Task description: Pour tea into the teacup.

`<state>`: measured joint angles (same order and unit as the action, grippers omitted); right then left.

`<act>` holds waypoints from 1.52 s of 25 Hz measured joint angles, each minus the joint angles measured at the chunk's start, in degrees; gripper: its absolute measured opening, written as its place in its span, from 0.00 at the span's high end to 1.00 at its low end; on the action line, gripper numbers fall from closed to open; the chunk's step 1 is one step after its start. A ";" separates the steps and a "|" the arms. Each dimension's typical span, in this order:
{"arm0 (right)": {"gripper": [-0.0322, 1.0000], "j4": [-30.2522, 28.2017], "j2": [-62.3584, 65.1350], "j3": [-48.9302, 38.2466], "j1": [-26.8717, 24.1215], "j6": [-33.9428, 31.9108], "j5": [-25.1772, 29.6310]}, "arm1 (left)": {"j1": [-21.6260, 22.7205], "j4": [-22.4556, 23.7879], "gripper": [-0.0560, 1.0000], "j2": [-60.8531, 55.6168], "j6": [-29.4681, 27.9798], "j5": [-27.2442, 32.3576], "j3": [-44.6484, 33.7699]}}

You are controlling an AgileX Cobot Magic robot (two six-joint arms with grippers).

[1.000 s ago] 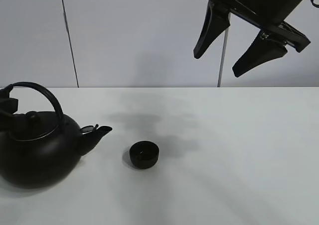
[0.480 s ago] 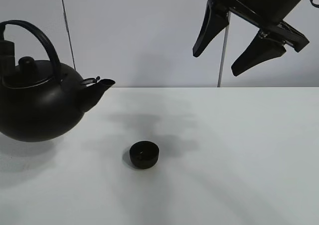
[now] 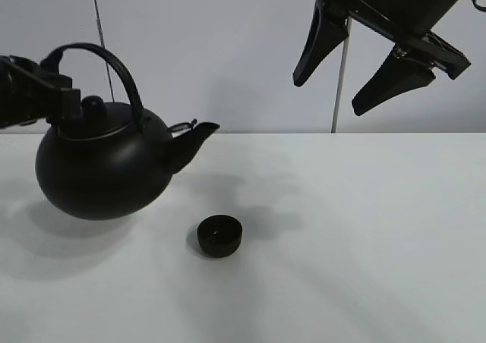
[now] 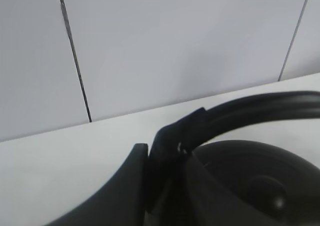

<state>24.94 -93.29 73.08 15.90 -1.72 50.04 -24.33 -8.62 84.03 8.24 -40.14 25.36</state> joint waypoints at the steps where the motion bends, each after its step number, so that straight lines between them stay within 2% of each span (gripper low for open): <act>1: 0.49 0.00 0.00 0.00 0.00 0.00 0.00 | -0.26 -0.14 0.84 1.26 0.00 -0.42 0.12; 11: 0.49 0.00 0.00 0.00 0.00 0.00 0.00 | -0.45 0.21 0.84 6.60 1.09 -5.20 0.12; 19: 0.49 0.00 0.00 0.00 0.00 0.00 -0.27 | -0.45 0.16 0.84 6.60 4.12 -5.16 0.34; 31: 0.49 0.00 0.00 0.00 0.00 0.00 -0.96 | -0.45 -4.64 0.84 7.29 2.56 -3.23 0.41; 38: 0.49 0.00 0.00 0.00 0.00 0.00 -1.54 | -0.45 -3.83 0.84 11.64 0.08 -5.54 0.52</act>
<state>24.94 -93.29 73.08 15.90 -1.72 48.50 -24.79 -12.45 95.67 8.32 -45.69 25.88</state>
